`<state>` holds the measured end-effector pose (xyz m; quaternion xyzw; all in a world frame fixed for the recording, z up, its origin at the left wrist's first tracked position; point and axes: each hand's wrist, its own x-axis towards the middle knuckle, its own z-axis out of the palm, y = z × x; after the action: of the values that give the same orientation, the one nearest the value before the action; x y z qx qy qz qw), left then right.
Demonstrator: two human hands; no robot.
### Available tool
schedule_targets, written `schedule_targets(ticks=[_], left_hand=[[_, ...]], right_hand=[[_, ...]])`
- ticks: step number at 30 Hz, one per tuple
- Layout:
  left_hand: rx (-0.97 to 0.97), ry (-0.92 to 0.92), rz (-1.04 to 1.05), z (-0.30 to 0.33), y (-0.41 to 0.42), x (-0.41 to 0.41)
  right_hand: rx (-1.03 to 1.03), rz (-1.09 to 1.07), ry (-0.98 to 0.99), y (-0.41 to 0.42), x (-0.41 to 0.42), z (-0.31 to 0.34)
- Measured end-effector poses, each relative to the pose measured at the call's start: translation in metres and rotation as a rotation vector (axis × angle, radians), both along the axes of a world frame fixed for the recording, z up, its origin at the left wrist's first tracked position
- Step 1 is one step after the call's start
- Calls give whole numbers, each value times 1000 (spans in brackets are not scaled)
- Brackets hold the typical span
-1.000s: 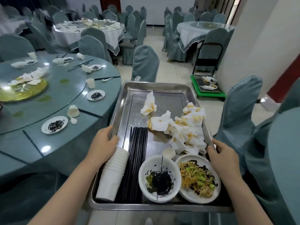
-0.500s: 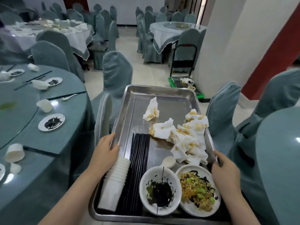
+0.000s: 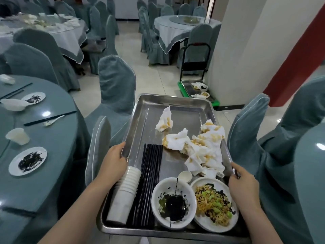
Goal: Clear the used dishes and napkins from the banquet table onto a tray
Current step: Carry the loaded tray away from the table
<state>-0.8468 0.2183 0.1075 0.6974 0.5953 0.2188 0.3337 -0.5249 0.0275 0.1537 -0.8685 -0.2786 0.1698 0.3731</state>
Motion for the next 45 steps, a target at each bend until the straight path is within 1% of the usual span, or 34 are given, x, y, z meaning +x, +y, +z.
schedule_targets(ticks=[2, 6, 11, 16, 20, 25, 29, 39, 45], left_hand=[[-6, 19, -28, -8, 37, 4], [57, 25, 16, 7, 96, 27], [107, 50, -14, 4, 171, 51], [147, 48, 9, -2, 242, 94], [137, 16, 82, -9, 296, 145], [133, -13, 146, -10, 359, 210], [141, -9, 191, -9, 411, 257], [154, 23, 257, -13, 560, 320], [126, 16, 283, -18, 679, 338]], right_hand=[[-2, -16, 7, 32, 6, -4], [14, -3, -13, 98, 18, -10], [19, 29, -37, 171, 45, -16], [30, 73, -82, 251, 93, -21], [47, 138, -91, 318, 147, -25], [11, 219, -181, 403, 225, -33], [11, 263, -165, 473, 280, -31], [21, 316, -176, 647, 349, -40], [24, 343, -217, 779, 372, -43]])
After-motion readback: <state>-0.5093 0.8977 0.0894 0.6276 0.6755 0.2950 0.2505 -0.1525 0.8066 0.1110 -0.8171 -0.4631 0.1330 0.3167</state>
